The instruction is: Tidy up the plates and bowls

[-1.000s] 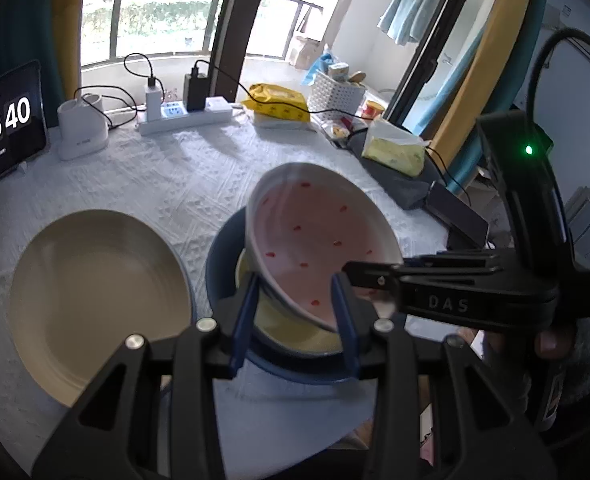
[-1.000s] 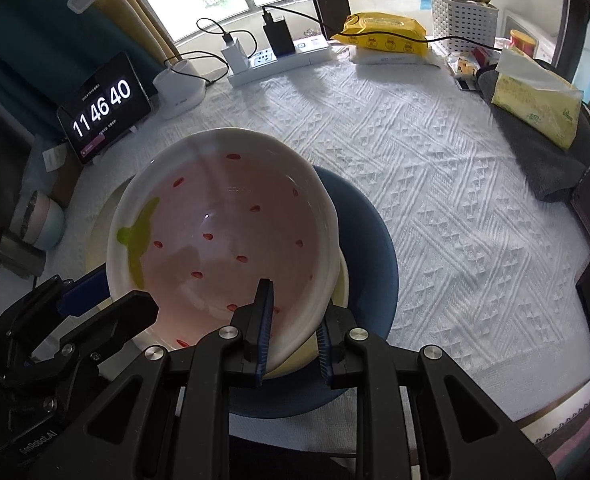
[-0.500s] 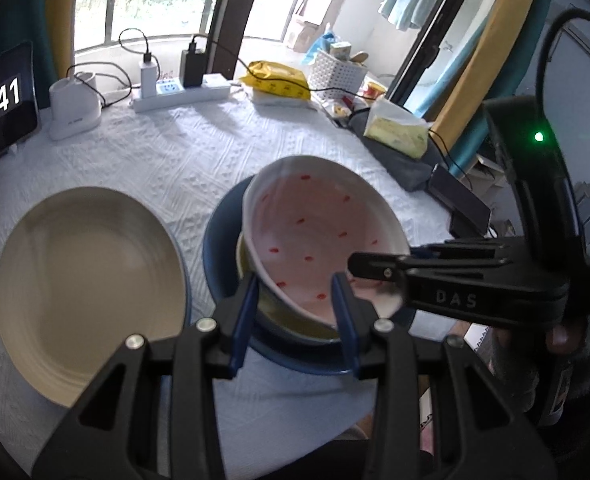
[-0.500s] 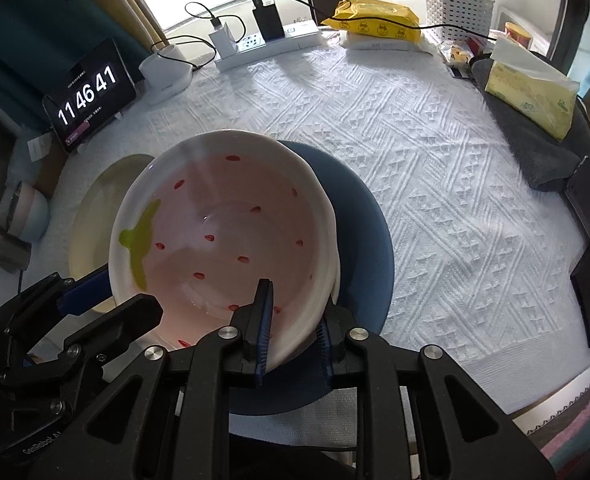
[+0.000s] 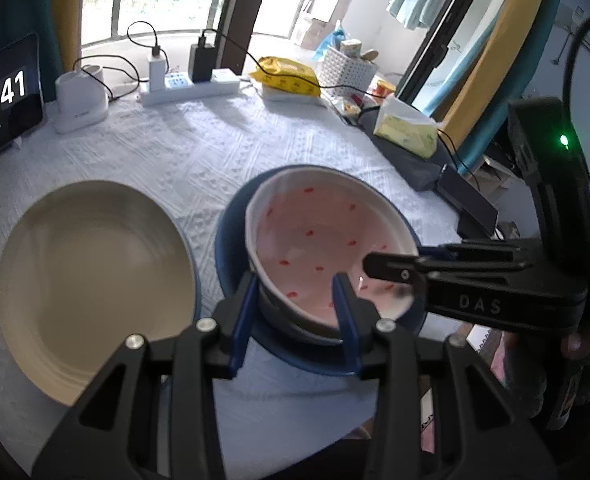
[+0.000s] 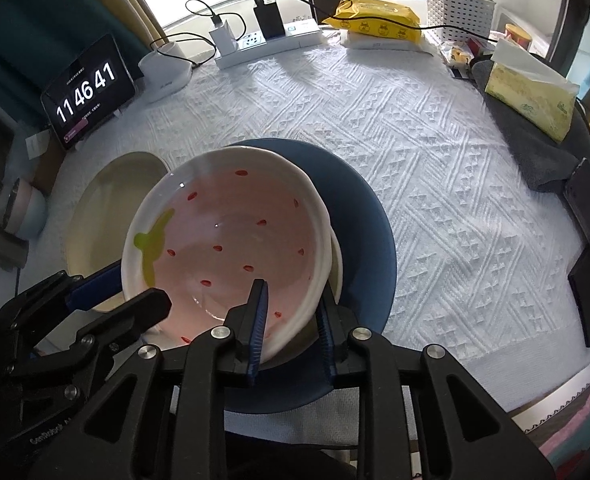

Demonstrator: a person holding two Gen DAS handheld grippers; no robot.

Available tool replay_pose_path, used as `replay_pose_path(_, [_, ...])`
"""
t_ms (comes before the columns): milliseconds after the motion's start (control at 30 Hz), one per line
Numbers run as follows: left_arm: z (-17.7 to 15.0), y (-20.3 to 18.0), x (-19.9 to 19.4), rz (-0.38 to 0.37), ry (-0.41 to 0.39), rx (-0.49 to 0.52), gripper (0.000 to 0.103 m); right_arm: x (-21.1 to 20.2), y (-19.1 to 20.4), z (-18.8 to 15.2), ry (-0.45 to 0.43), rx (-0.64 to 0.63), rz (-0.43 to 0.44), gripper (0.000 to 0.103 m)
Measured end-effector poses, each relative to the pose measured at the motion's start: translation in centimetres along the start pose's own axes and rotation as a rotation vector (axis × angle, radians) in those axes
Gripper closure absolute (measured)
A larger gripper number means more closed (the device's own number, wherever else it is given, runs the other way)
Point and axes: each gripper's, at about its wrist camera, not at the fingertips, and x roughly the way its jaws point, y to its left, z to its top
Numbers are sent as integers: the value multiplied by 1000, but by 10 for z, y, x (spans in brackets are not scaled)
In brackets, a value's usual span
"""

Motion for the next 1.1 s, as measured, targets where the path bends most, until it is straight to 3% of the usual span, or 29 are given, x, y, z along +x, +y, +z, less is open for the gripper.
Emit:
replay_pose_path(100, [2, -1, -5, 0, -22, 10, 63, -4, 0, -1, -16, -8, -12, 76])
replay_pose_path(167, [3, -4, -10, 5, -43, 23, 63, -9, 1, -3, -39, -17, -50, 67])
replay_pose_path(633, [9, -14, -11, 84, -76, 58, 63, -31, -11, -7, -139, -41, -17, 67])
replay_pose_path(1100, [9, 12, -3, 194, -122, 3, 61, -38, -44, -7, -234, -56, -57, 67])
